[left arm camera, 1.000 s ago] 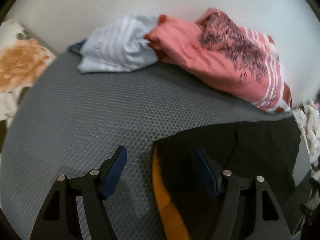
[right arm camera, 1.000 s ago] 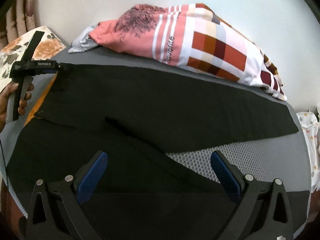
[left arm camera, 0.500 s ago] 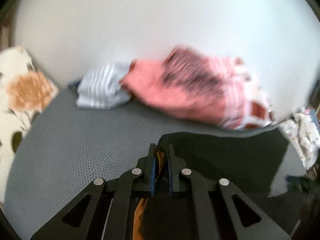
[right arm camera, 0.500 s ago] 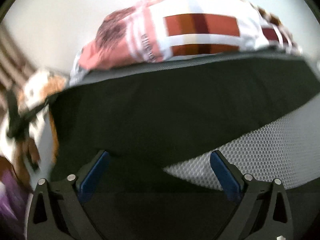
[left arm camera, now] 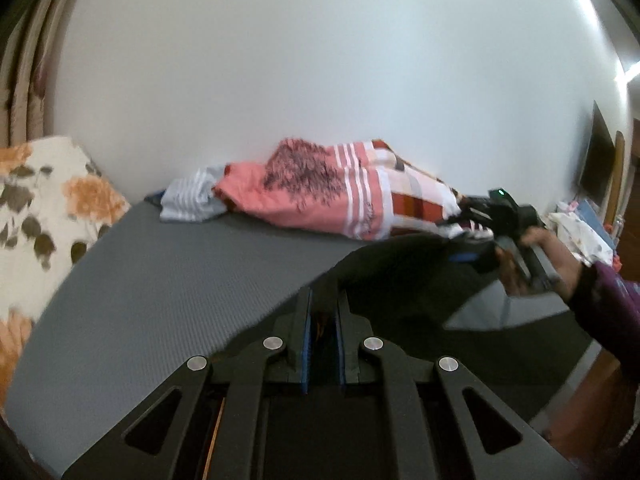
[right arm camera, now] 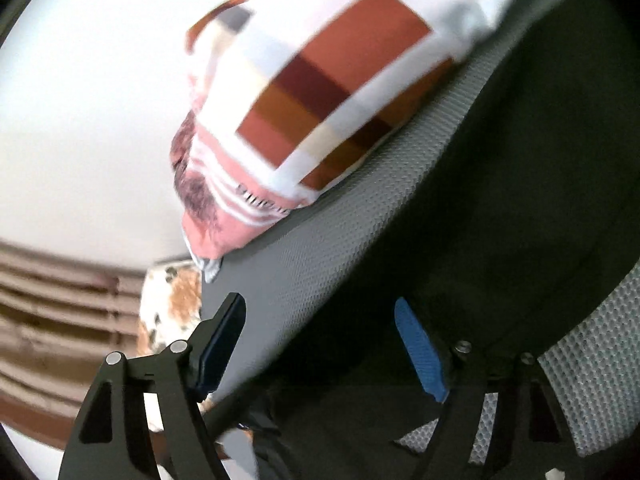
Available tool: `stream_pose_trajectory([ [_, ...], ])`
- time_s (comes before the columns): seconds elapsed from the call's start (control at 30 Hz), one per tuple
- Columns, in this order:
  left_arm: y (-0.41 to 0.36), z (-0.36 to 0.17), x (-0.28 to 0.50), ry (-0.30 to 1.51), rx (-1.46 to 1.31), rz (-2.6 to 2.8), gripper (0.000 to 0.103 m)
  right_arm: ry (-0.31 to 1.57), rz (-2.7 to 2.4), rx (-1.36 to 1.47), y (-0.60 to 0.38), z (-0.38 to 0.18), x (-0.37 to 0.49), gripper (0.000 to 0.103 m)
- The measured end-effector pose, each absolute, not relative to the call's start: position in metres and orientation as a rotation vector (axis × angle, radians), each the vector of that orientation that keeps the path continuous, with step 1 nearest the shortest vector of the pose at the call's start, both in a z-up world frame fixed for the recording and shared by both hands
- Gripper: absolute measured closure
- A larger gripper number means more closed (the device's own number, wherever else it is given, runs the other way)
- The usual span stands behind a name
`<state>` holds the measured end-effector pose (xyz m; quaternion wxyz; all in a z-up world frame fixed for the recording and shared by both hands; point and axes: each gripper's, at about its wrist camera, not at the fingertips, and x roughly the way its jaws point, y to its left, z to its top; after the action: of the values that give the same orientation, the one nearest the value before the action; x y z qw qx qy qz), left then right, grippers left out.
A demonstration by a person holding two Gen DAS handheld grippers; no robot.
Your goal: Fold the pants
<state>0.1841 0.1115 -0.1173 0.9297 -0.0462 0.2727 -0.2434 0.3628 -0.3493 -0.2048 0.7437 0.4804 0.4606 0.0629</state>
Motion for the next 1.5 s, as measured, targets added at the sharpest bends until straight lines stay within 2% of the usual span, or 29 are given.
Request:
stream_pose_trajectory([
  [0.03, 0.11, -0.121, 0.179, 0.573, -0.103, -0.501, 0.093, 1.024, 0.142, 1.058, -0.351, -0.21, 0.366, 0.028],
  [0.07, 0.111, -0.126, 0.174, 0.597, -0.118, -0.498, 0.093, 1.034, 0.137, 1.069, -0.353, -0.215, 0.369, 0.034],
  [0.13, 0.109, -0.132, 0.167, 0.626, -0.135, -0.487, 0.093, 1.068, 0.102, 1.065, -0.357, -0.225, 0.37, 0.086],
  [0.17, 0.111, -0.136, 0.167, 0.651, -0.154, -0.48, 0.093, 1.096, 0.077, 1.055, -0.358, -0.23, 0.37, 0.095],
  [0.2, 0.111, -0.139, 0.167, 0.663, -0.163, -0.471, 0.093, 1.088, 0.067, 1.068, -0.359, -0.233, 0.363, 0.097],
  [0.4, 0.122, -0.147, 0.164, 0.734, -0.141, -0.39, 0.092, 0.964, 0.086, 0.912, -0.345, -0.2, 0.284, 0.098],
  [0.57, 0.134, -0.162, 0.157, 0.791, -0.105, -0.338, 0.092, 0.97, 0.126, 0.833, -0.322, -0.189, 0.198, 0.098],
  [0.77, 0.147, -0.191, 0.141, 0.851, -0.094, -0.274, 0.092, 1.025, 0.131, 0.794, -0.298, -0.213, 0.12, 0.099],
  [1.07, 0.142, -0.209, 0.128, 0.827, -0.002, -0.228, 0.089, 1.072, 0.117, 0.822, -0.291, -0.25, 0.097, 0.098],
  [1.17, 0.145, -0.212, 0.126, 0.84, 0.032, -0.166, 0.078, 1.085, 0.125, 0.838, -0.289, -0.256, 0.092, 0.098],
  [1.2, 0.15, -0.212, 0.125, 0.852, 0.027, -0.139, 0.07, 1.087, 0.127, 0.844, -0.288, -0.258, 0.091, 0.098],
  [1.23, 0.155, -0.211, 0.123, 0.85, 0.019, -0.112, 0.056, 1.089, 0.131, 0.846, -0.287, -0.259, 0.09, 0.098],
  [1.3, 0.167, -0.2, 0.117, 0.809, 0.016, -0.004, 0.042, 1.086, 0.139, 0.836, -0.285, -0.259, 0.091, 0.098],
  [1.5, 0.146, -0.137, 0.093, 0.601, 0.053, 0.072, 0.042, 1.062, 0.158, 0.86, -0.288, -0.262, 0.089, 0.098],
])
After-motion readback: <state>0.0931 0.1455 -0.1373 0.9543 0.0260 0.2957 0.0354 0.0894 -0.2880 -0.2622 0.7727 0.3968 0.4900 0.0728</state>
